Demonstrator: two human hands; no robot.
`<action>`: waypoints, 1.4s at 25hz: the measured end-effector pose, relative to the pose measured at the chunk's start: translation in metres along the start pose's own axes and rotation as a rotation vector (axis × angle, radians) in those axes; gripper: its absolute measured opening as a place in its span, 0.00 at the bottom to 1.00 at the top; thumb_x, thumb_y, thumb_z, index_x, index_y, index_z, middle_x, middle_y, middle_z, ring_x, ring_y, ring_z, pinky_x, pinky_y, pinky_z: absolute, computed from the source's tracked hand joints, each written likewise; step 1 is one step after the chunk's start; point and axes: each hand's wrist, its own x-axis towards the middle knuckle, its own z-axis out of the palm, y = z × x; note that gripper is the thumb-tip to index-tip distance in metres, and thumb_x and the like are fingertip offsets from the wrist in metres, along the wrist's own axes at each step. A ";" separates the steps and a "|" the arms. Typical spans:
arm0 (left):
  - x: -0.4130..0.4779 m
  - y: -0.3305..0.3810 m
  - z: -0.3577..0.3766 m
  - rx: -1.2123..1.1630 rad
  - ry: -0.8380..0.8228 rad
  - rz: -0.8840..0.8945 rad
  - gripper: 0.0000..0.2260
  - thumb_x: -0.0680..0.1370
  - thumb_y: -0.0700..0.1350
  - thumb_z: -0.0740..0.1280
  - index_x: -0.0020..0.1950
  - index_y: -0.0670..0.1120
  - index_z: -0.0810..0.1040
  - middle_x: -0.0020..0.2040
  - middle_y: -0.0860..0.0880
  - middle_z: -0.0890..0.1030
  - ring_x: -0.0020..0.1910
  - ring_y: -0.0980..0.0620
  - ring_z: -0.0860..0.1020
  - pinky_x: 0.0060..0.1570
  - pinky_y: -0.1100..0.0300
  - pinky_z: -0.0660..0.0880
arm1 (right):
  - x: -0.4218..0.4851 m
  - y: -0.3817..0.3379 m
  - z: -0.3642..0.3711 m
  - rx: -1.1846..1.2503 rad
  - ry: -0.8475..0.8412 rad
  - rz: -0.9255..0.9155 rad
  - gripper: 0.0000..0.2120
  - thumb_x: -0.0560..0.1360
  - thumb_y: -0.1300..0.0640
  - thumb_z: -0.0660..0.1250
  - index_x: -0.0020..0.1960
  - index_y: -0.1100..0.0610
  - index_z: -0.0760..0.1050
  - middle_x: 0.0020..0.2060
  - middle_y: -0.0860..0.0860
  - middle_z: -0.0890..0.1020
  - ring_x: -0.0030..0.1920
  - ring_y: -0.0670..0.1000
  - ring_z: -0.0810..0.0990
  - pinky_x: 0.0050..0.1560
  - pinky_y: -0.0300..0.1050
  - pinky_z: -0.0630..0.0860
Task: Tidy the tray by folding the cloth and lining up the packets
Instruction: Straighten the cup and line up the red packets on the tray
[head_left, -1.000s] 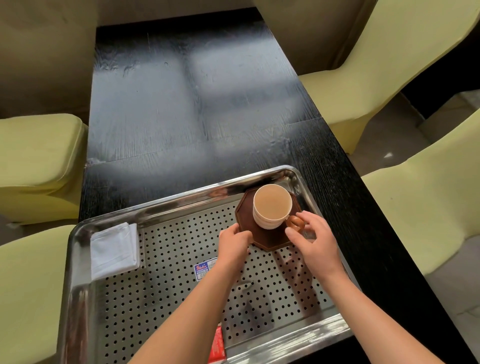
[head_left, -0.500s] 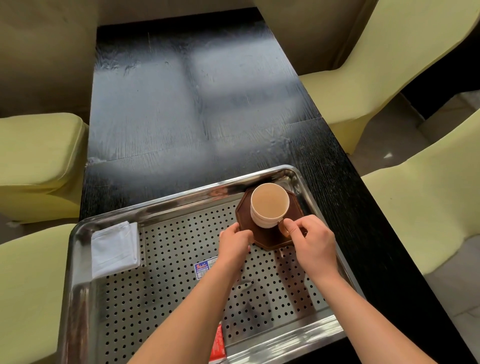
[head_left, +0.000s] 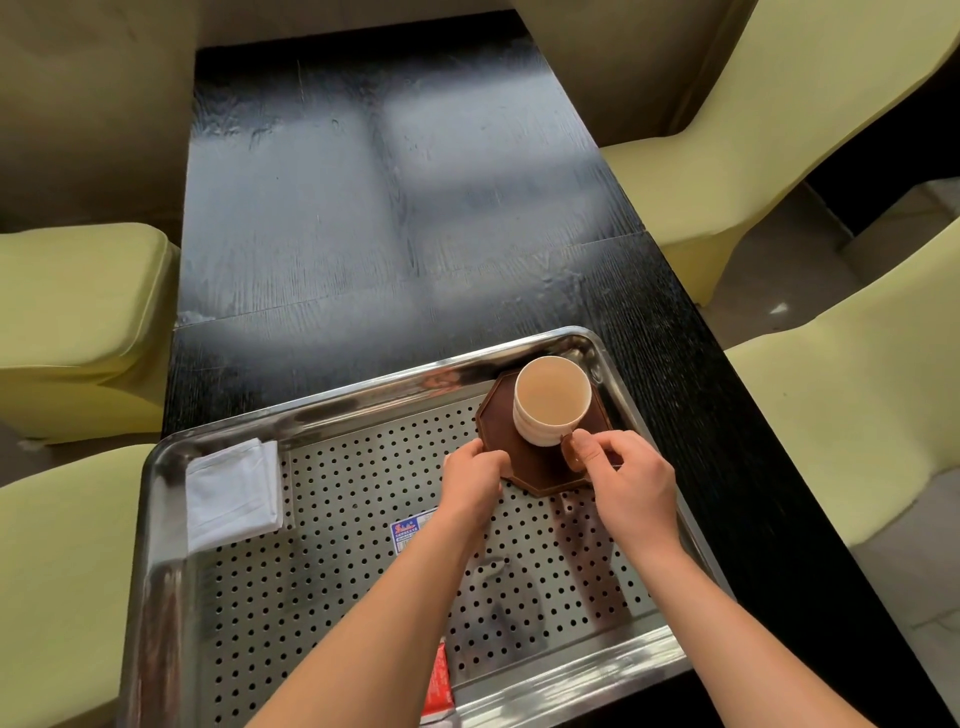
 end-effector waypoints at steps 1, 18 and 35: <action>0.000 -0.001 0.001 0.004 0.004 -0.001 0.15 0.69 0.34 0.61 0.53 0.41 0.81 0.53 0.43 0.84 0.48 0.45 0.76 0.50 0.48 0.76 | -0.001 0.001 -0.001 0.017 0.002 -0.001 0.13 0.79 0.45 0.66 0.44 0.52 0.82 0.40 0.45 0.83 0.43 0.44 0.80 0.41 0.43 0.77; -0.014 -0.009 -0.003 -0.131 0.062 -0.012 0.32 0.74 0.32 0.62 0.78 0.43 0.62 0.57 0.52 0.74 0.60 0.49 0.76 0.61 0.49 0.78 | -0.023 0.027 0.007 0.363 -0.126 0.526 0.23 0.80 0.63 0.64 0.74 0.55 0.69 0.63 0.49 0.77 0.52 0.45 0.82 0.62 0.56 0.79; -0.121 -0.104 -0.134 0.314 0.354 0.108 0.20 0.78 0.38 0.66 0.70 0.48 0.74 0.63 0.47 0.78 0.43 0.60 0.79 0.30 0.69 0.74 | -0.111 -0.013 0.018 0.114 -0.407 0.346 0.12 0.78 0.59 0.67 0.61 0.53 0.78 0.49 0.48 0.83 0.47 0.48 0.84 0.51 0.53 0.84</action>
